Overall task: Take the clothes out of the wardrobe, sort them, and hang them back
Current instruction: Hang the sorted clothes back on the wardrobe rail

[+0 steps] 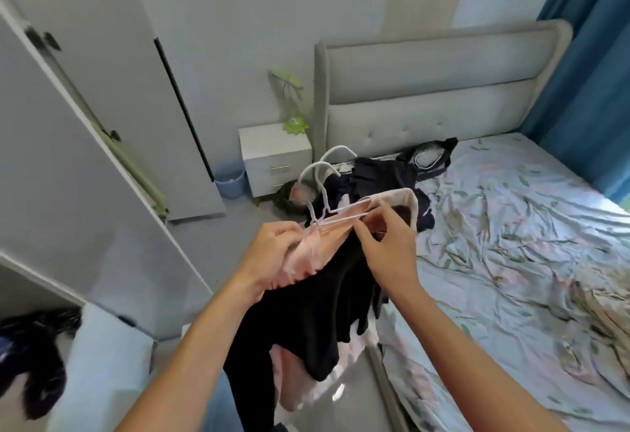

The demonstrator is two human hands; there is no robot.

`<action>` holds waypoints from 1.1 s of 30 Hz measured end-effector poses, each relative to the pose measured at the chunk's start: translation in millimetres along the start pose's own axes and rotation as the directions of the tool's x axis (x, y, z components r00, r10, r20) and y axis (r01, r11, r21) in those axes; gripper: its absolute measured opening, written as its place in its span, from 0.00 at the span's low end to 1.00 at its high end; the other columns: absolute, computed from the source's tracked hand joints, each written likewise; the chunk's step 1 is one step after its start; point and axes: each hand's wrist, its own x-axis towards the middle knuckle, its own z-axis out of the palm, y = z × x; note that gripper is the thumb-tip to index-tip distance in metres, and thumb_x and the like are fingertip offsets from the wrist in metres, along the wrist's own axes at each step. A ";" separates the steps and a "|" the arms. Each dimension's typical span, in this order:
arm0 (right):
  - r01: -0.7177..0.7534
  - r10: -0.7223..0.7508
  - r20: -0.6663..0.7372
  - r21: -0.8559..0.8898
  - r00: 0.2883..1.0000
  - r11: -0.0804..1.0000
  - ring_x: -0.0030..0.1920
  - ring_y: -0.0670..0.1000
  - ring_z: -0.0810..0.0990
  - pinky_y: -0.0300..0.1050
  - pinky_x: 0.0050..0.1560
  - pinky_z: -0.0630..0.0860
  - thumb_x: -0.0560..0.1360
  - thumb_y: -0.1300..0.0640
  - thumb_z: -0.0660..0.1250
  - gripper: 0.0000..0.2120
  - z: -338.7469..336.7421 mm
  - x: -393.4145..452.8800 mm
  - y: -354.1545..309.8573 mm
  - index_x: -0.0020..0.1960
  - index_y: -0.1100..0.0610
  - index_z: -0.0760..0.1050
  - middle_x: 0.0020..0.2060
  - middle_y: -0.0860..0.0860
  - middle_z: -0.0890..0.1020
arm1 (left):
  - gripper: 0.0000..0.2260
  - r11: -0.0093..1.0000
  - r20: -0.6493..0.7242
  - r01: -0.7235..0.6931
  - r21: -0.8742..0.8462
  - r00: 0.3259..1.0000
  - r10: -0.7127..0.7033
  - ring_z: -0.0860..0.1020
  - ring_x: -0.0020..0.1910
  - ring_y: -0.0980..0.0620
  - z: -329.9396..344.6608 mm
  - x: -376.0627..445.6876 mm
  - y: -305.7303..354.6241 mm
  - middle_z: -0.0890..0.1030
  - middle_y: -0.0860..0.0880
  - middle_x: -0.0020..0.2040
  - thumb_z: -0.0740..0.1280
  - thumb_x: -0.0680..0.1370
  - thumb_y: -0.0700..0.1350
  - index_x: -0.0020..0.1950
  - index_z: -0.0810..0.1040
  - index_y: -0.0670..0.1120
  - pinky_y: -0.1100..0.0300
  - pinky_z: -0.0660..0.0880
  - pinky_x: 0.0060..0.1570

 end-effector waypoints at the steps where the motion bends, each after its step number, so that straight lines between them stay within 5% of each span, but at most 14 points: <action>1: -0.025 0.021 0.045 0.078 0.999 0.997 0.46 0.42 0.83 0.39 0.50 0.78 0.77 0.55 0.75 0.04 15.4 1.6 -11.8 0.45 0.51 0.81 0.40 0.44 0.84 | 0.15 1.000 -0.011 0.016 -0.007 1.000 -0.016 0.71 0.31 0.54 -11.1 1.3 -4.5 0.75 0.48 0.32 0.67 0.80 0.43 0.32 0.78 0.48 0.58 0.66 0.35; 6: -0.321 0.164 0.414 0.346 0.895 0.881 0.49 0.52 0.86 0.50 0.56 0.80 0.79 0.54 0.72 0.10 80.6 18.6 -57.6 0.44 0.58 0.86 0.42 0.55 0.88 | 0.15 0.997 -0.076 0.050 -0.052 0.996 -0.054 0.75 0.37 0.48 -54.6 11.9 -28.2 0.80 0.46 0.37 0.65 0.85 0.48 0.46 0.81 0.39 0.56 0.69 0.38; 10: -0.503 0.262 0.574 0.312 0.776 0.806 0.48 0.52 0.87 0.46 0.51 0.80 0.80 0.51 0.72 0.12 125.1 34.0 -71.9 0.44 0.58 0.85 0.44 0.56 0.88 | 0.14 0.989 -0.182 0.067 -0.132 0.979 -0.091 0.72 0.37 0.46 -74.3 25.8 -40.9 0.80 0.47 0.36 0.64 0.86 0.48 0.47 0.80 0.39 0.54 0.66 0.36; 16: -0.569 0.297 0.671 0.228 0.680 0.790 0.37 0.44 0.81 0.48 0.49 0.75 0.83 0.55 0.65 0.11 183.7 93.3 -59.9 0.45 0.57 0.82 0.35 0.47 0.85 | 0.16 0.982 -0.267 0.099 -0.161 0.954 -0.140 0.65 0.34 0.42 -96.8 78.4 -48.7 0.77 0.39 0.38 0.63 0.85 0.49 0.45 0.75 0.39 0.53 0.58 0.31; 20: -0.677 0.249 0.783 0.275 0.570 0.683 0.40 0.48 0.78 0.43 0.45 0.74 0.84 0.60 0.61 0.12 219.0 156.8 -52.2 0.47 0.58 0.81 0.36 0.49 0.82 | 0.18 0.978 -0.318 0.100 -0.184 0.935 -0.155 0.65 0.33 0.43 -107.4 138.3 -37.6 0.77 0.31 0.39 0.64 0.84 0.51 0.47 0.74 0.35 0.55 0.58 0.31; 26: -0.703 0.166 0.868 0.251 0.468 0.666 0.46 0.56 0.81 0.49 0.50 0.80 0.84 0.60 0.57 0.13 255.6 263.7 -47.6 0.57 0.64 0.79 0.45 0.60 0.83 | 0.13 0.958 -0.497 0.125 -0.256 0.834 -0.241 0.71 0.30 0.49 -113.8 225.5 -16.4 0.75 0.46 0.32 0.65 0.85 0.44 0.41 0.75 0.41 0.58 0.68 0.30; 29: -0.701 0.164 0.889 0.212 0.428 0.681 0.46 0.58 0.86 0.54 0.54 0.83 0.85 0.60 0.54 0.11 263.9 305.0 -48.6 0.55 0.61 0.74 0.42 0.61 0.86 | 0.14 0.964 -0.596 0.113 -0.241 0.767 -0.239 0.69 0.38 0.48 -122.2 260.1 -16.6 0.71 0.45 0.37 0.67 0.82 0.46 0.39 0.71 0.43 0.51 0.67 0.42; 33: -0.733 0.179 0.903 0.187 0.390 0.654 0.42 0.60 0.86 0.62 0.55 0.84 0.87 0.58 0.55 0.07 284.5 344.5 -44.0 0.56 0.60 0.70 0.36 0.58 0.84 | 0.15 0.983 -0.663 0.100 -0.155 0.727 -0.178 0.67 0.38 0.50 -136.6 293.1 -16.8 0.69 0.46 0.36 0.66 0.81 0.46 0.38 0.70 0.40 0.51 0.62 0.43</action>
